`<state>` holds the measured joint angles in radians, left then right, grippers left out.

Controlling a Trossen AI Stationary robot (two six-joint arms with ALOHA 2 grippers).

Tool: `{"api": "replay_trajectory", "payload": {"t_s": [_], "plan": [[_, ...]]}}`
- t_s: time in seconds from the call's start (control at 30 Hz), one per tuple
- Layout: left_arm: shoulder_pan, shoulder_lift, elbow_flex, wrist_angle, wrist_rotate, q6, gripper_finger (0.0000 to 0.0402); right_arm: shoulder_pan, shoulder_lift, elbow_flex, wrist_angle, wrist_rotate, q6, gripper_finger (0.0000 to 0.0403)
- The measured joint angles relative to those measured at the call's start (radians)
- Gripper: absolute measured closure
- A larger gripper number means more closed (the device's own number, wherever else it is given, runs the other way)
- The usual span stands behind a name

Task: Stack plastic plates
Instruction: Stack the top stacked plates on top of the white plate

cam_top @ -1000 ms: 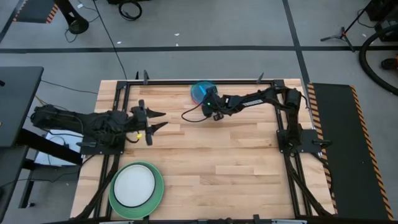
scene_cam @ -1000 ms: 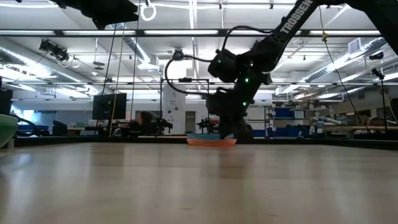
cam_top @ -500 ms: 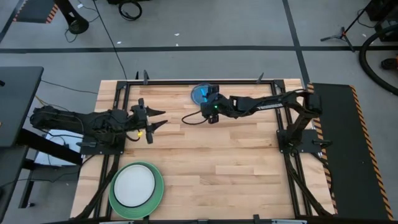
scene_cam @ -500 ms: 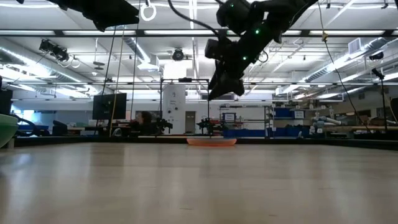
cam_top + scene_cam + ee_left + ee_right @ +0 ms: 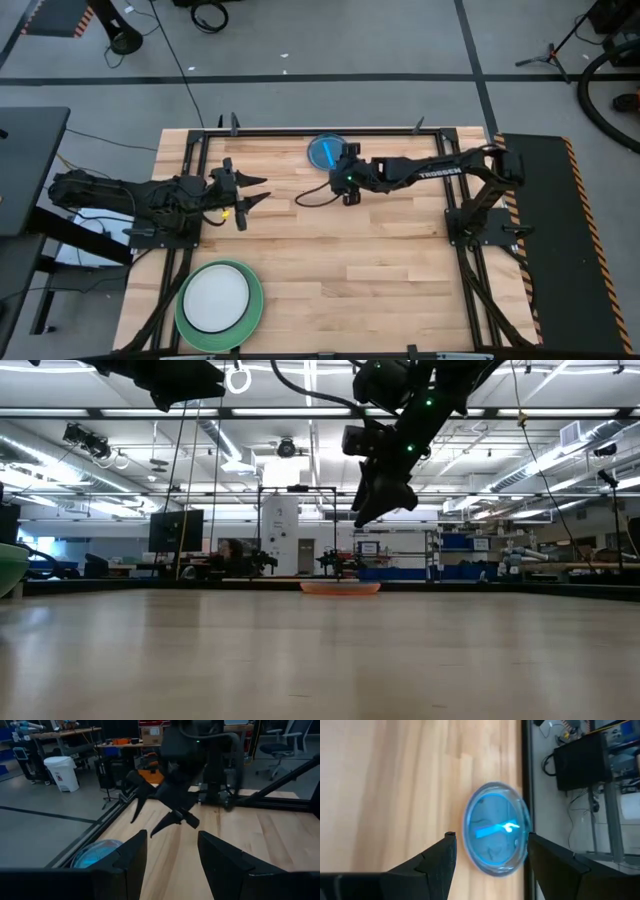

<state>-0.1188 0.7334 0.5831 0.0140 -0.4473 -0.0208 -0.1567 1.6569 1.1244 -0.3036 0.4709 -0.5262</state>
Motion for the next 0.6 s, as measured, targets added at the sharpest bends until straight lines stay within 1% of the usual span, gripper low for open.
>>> {"api": "replay_trajectory", "payload": {"t_s": [0.27,0.37,0.5,0.6], "plan": [[0.000,0.000,0.000,-0.002,0.000,0.006,0.0221,0.075,0.000,0.000,-0.005,0.000,0.073,0.0162],[0.018,0.004,0.000,0.006,-0.006,0.005,0.0221,0.105,-0.003,0.000,-0.006,-0.001,0.104,0.0164],[0.076,0.057,-0.001,0.016,-0.010,0.004,0.0221,0.136,-0.029,0.000,-0.008,0.006,0.115,0.0169],[0.123,0.127,0.000,0.051,-0.010,0.008,0.0221,0.149,-0.062,0.000,-0.008,0.007,0.153,0.0176]]}}
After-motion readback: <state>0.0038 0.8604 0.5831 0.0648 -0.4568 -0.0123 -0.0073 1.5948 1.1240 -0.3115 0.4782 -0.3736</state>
